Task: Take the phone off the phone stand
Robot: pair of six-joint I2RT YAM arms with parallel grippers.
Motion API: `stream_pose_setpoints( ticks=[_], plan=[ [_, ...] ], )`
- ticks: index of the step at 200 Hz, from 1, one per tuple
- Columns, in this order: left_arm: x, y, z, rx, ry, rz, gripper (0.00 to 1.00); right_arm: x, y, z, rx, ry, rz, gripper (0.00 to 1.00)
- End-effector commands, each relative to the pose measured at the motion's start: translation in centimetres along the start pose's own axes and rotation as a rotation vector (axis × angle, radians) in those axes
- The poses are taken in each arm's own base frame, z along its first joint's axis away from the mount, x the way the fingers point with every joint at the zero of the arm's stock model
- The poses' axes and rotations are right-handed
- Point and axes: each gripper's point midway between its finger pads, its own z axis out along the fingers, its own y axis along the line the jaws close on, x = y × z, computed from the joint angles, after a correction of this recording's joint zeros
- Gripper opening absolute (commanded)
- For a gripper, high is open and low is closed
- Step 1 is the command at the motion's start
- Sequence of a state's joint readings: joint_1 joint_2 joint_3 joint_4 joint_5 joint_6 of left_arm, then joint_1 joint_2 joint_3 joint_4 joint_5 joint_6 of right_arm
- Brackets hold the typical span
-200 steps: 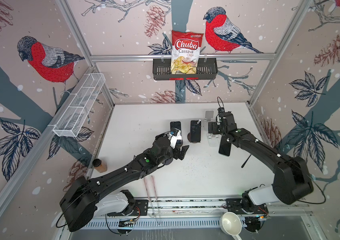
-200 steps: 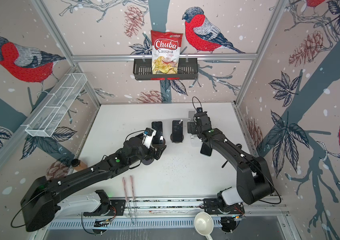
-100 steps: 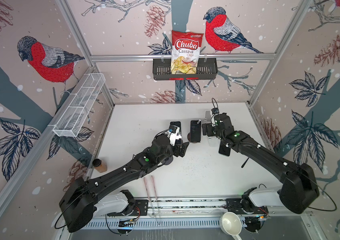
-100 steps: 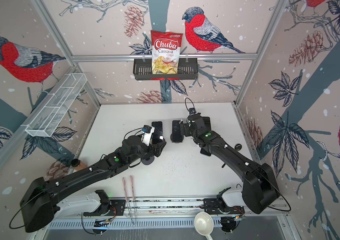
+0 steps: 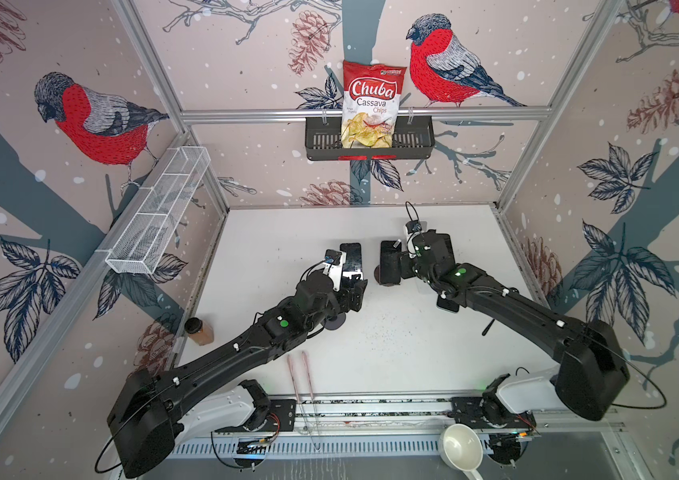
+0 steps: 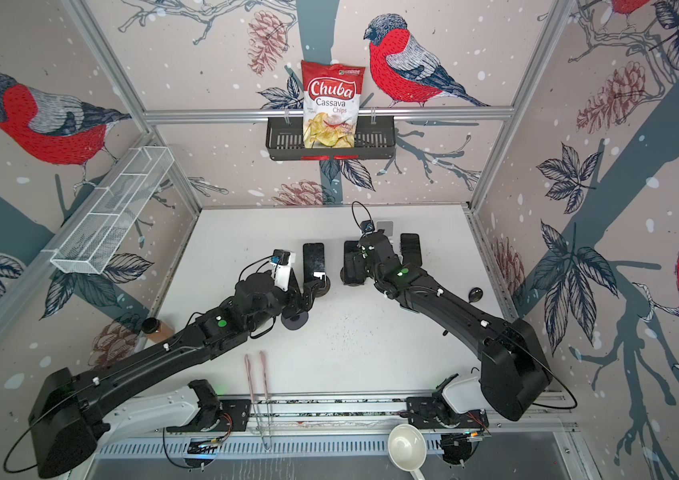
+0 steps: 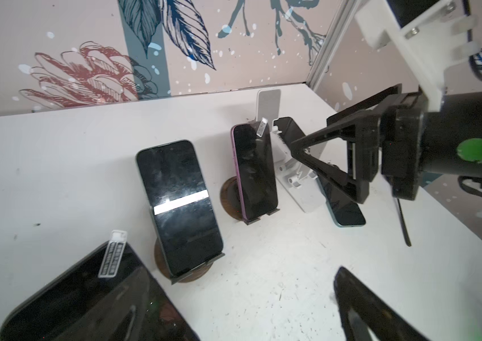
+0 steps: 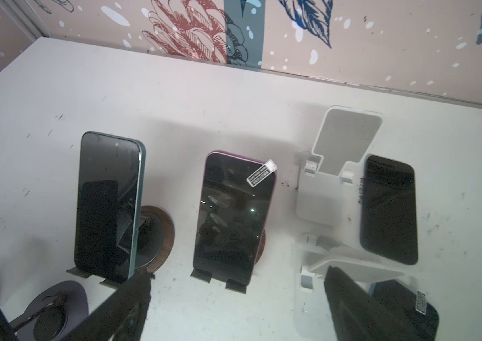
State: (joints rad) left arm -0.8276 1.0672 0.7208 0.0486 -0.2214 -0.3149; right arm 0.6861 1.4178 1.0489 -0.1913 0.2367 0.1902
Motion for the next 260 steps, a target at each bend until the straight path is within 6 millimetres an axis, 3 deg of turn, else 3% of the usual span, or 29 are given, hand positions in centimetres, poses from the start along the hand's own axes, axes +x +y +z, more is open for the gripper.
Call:
stream_pose_setpoints(
  ticks=[1, 54, 110, 260],
  plan=[
    [0.1, 1.8, -0.4, -0.082, -0.001, -0.035, 0.97, -0.3, 0.9, 0.2, -0.023, -0.008, 0.020, 0.93],
    [0.1, 3.6, -1.9, -0.122, -0.016, -0.087, 0.97, 0.8, 3.3, 1.2, -0.080, 0.025, 0.017, 0.93],
    [1.7, 5.6, -2.8, -0.207, 0.060, -0.150, 0.97, 1.9, 5.8, 2.0, -0.113, 0.048, -0.017, 0.93],
    [3.3, 8.0, -3.1, -0.378, 0.108, -0.357, 0.97, 3.2, 6.6, 2.1, -0.122, 0.047, -0.016, 0.93]
  ],
)
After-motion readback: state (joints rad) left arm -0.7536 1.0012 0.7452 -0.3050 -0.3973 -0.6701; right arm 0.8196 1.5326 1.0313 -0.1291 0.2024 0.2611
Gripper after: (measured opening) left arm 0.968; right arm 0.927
